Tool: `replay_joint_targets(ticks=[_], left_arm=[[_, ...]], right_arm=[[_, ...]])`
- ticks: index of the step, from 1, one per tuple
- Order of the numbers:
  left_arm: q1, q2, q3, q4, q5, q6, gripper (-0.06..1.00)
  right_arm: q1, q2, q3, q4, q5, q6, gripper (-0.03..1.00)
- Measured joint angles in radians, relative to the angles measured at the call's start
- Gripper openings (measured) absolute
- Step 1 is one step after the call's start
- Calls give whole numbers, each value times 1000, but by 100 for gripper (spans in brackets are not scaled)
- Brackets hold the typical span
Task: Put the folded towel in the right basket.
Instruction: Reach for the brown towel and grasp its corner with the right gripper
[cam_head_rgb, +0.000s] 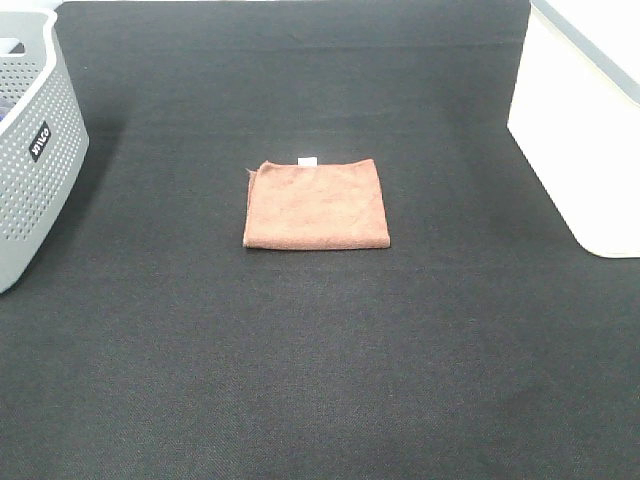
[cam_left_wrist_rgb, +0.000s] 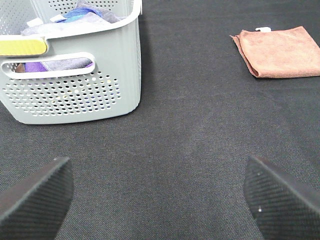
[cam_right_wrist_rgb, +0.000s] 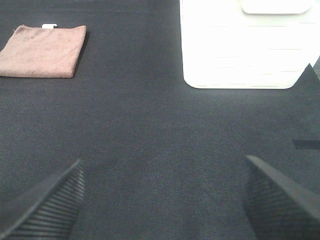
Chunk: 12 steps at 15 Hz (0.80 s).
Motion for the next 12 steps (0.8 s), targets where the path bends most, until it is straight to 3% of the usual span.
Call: replay_joint_targets(ticks=[12], left_arm=[[0, 0, 0, 0, 0, 0, 87]], right_arm=[[0, 0, 0, 0, 0, 0, 79]])
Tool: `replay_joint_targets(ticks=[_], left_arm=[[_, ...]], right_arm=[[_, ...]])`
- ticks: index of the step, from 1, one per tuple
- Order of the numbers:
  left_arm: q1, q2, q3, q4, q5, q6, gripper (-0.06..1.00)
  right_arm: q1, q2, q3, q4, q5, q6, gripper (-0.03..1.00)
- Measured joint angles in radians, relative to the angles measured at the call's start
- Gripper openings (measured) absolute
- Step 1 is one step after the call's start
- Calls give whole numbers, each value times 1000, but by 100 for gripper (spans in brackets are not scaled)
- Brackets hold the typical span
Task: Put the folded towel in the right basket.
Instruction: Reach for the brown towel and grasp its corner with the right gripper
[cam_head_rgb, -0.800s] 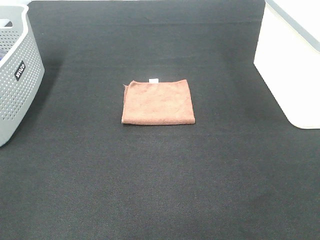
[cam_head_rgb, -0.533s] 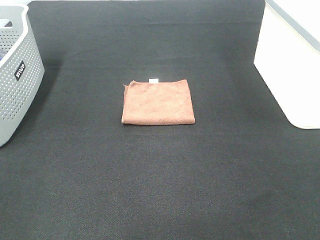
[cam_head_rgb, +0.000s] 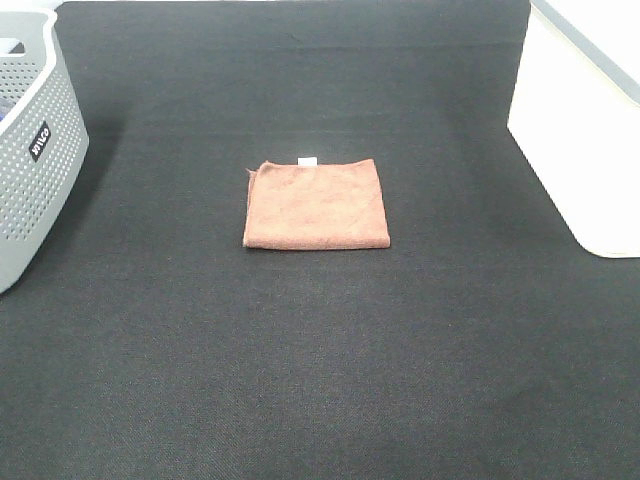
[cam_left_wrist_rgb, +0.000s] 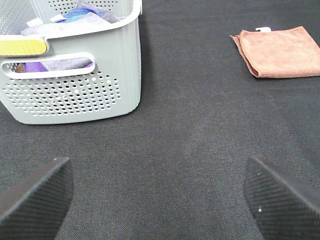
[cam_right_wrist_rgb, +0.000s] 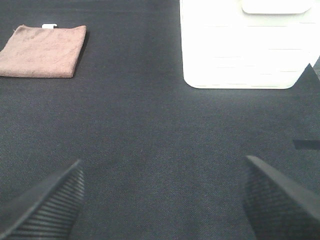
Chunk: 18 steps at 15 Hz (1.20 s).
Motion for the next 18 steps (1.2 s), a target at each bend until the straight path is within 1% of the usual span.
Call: replay_joint_targets(ticks=[18], left_arm=[[0, 0, 0, 0, 0, 0, 87]], right_arm=[[0, 0, 0, 0, 0, 0, 79]])
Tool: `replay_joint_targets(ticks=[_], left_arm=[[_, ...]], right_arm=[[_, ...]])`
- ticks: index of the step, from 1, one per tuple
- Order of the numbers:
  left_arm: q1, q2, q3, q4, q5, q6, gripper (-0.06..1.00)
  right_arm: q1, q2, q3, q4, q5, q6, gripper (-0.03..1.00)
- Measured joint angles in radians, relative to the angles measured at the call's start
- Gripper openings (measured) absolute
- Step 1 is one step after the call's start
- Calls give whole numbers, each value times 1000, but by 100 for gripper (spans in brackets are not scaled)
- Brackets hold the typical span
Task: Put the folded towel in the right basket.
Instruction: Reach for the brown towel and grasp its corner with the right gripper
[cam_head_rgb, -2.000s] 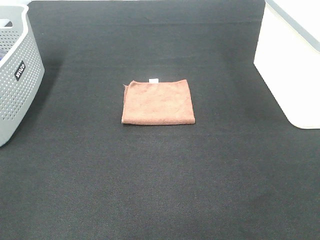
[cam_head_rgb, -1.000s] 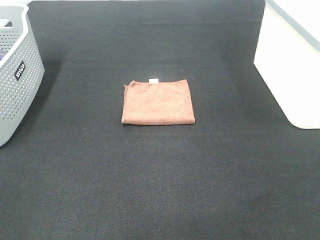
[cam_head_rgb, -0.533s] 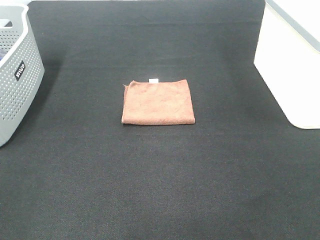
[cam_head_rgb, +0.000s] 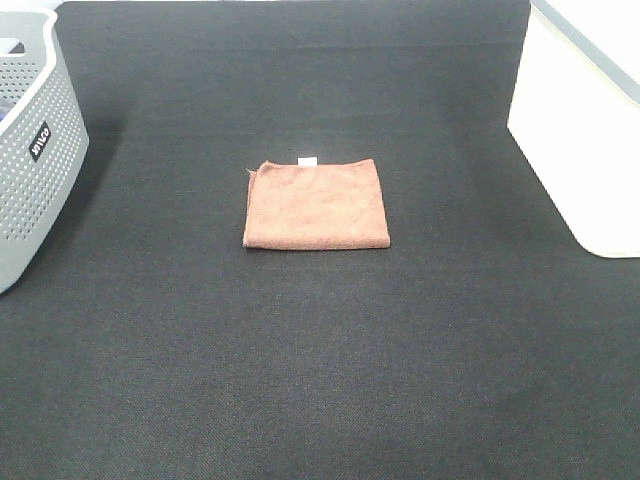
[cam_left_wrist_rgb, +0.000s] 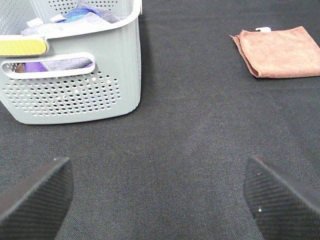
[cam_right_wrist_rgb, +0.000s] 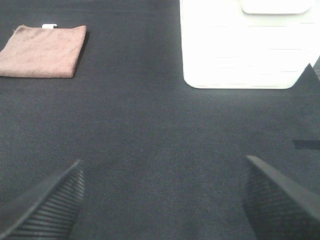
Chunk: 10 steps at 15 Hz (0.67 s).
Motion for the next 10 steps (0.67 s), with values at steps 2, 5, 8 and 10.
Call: replay_joint_targets(ticks=[2, 5, 8, 10], left_arm=[[0, 0, 0, 0, 0, 0, 87], [0, 0, 0, 0, 0, 0, 87], [0, 0, 0, 0, 0, 0, 87], [0, 0, 0, 0, 0, 0, 87]], right_arm=[[0, 0, 0, 0, 0, 0, 79], [0, 0, 0, 0, 0, 0, 79], [0, 0, 0, 0, 0, 0, 79], [0, 0, 0, 0, 0, 0, 79]])
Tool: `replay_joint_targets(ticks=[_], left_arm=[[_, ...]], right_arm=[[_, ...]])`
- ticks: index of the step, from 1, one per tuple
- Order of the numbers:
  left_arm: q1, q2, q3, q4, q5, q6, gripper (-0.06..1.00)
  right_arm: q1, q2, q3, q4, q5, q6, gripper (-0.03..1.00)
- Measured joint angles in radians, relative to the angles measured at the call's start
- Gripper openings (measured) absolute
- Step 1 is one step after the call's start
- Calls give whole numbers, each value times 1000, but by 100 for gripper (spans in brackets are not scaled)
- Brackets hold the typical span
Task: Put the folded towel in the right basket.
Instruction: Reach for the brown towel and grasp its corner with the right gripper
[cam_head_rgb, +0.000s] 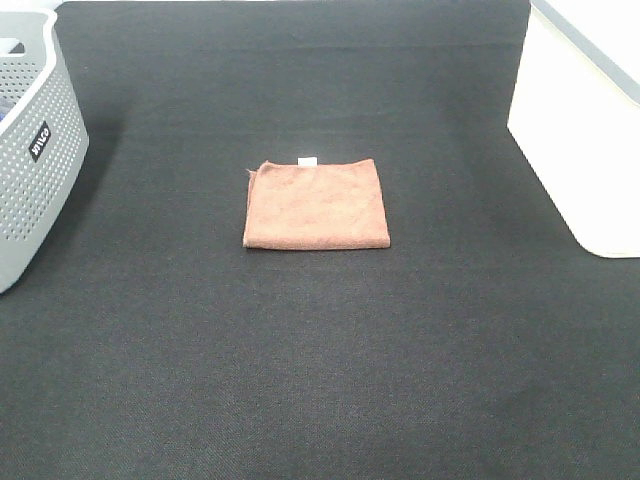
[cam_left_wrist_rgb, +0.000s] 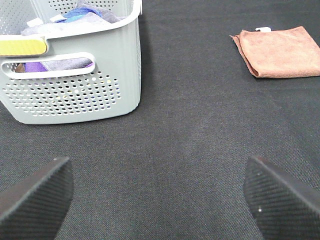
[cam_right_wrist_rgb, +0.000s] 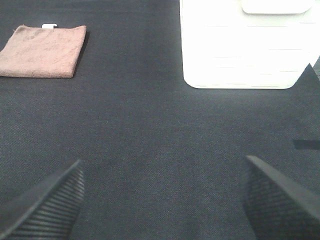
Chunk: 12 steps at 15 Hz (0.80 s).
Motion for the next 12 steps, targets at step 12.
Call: replay_joint_targets(ticks=[12], left_arm=[[0, 0, 0, 0, 0, 0, 87]], right_arm=[[0, 0, 0, 0, 0, 0, 79]])
